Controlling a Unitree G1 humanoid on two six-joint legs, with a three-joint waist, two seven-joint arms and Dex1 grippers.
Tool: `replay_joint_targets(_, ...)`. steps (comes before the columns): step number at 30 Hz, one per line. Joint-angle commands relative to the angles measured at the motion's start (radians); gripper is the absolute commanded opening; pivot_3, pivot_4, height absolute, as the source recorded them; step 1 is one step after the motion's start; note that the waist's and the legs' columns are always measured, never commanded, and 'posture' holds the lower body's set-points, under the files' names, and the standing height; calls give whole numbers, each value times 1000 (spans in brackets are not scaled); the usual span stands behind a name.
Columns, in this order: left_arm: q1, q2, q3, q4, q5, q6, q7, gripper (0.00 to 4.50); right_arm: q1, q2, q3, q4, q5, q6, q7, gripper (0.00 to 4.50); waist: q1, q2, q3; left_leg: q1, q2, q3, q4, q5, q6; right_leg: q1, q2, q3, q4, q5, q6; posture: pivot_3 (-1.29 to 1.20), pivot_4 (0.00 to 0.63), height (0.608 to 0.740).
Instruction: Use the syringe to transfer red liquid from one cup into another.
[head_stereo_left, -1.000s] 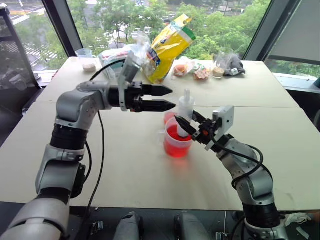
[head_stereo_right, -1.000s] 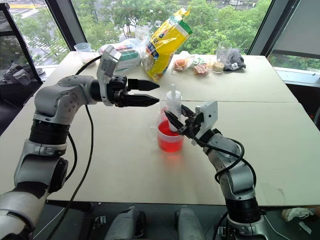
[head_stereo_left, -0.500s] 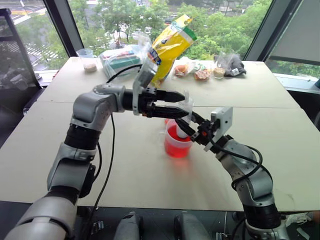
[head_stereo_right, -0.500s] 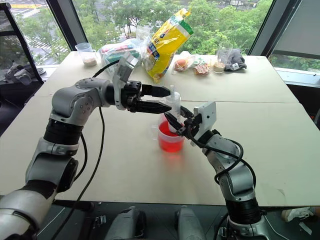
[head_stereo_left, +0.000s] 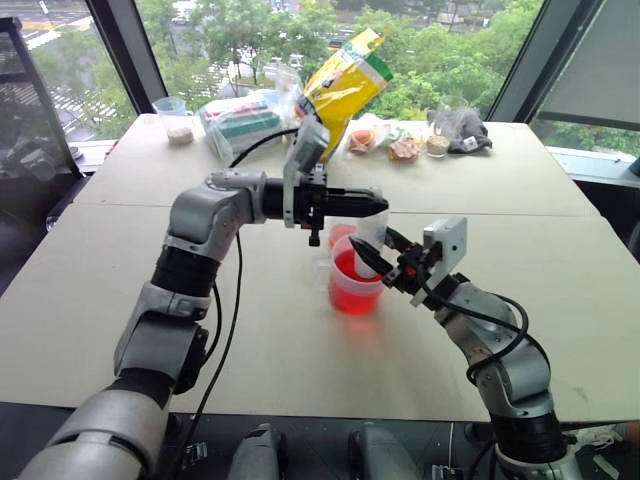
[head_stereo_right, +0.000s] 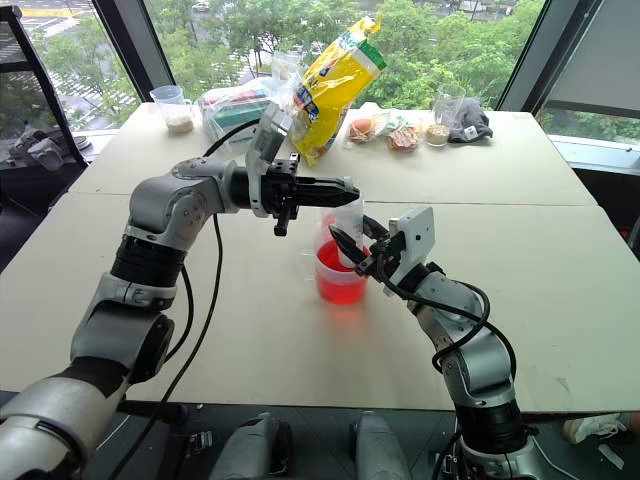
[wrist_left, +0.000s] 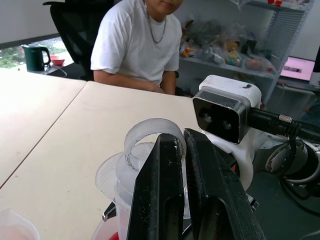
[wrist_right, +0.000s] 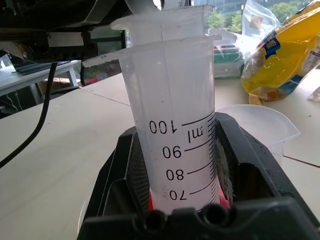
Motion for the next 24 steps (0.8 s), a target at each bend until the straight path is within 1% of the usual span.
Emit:
replay_joint_targets(1,-49,-20,10,-15,-3,-24,2,57,-9,4,19,-9,22,8,19,1406,-1,0,0,0,0,0,0,0,0,0,0,0,0,0,0,0,150,740)
replay_joint_targets(10,-99,-25,56,16,-14,-31,26,57,5,8,41,25,63,45,47,1406,-1,0,0,0,0,0,0,0,0,0,0,0,0,0,0,0,150,740)
replay_joint_targets(24,-120,-19,77,26,-19,-41,39,57,26,4,53,35,73,51,58,1406,-1,0,0,0,0,0,0,0,0,0,0,0,0,0,0,0,150,740)
